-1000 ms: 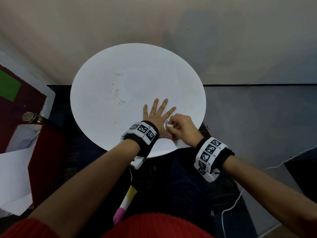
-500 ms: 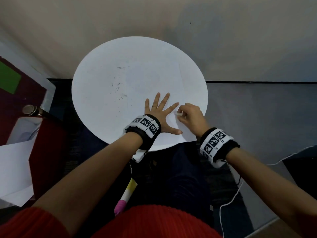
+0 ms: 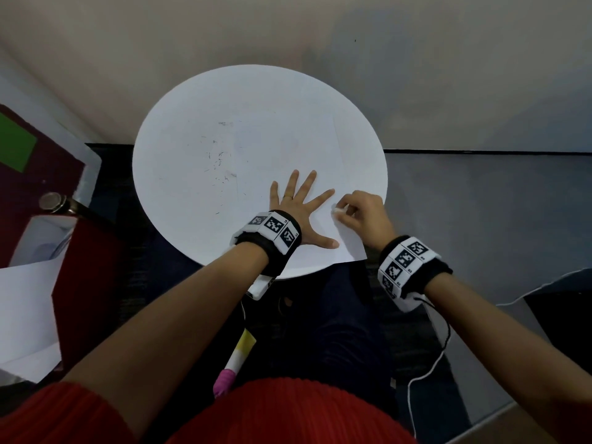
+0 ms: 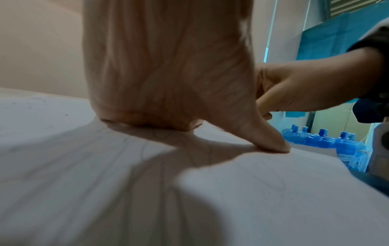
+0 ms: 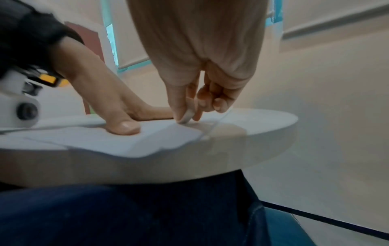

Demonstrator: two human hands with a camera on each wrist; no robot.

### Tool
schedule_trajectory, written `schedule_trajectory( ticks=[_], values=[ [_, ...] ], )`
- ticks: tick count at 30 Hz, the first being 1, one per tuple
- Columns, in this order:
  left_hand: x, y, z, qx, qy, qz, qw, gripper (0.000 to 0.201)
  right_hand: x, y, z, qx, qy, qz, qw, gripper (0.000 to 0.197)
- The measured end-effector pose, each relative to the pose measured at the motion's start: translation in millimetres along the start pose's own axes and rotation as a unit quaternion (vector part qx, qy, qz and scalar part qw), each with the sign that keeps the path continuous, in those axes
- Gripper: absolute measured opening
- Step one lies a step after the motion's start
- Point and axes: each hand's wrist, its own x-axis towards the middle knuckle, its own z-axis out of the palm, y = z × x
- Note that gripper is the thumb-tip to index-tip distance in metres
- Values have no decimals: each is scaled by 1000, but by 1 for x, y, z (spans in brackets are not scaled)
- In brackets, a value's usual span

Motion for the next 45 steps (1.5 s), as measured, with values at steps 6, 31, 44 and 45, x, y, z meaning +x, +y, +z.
schedule_trajectory(
  ticks=[6,31,44,45],
  values=[
    [0,1,0,-3,1,-3,1000,115,-11,3,0,-4,-26,-24,999,5],
    [8,20,0,-16,-23,-31,999,122,-16,16,-13,0,-40,-38,998,8],
    [5,20,-2,-18,-23,-31,999,126,-2,19,-13,1,-3,-22,1000,4],
    [5,20,-2,-18,-21,-31,999,126,-9,21,-11,-2,-6,-27,1000,4]
  ],
)
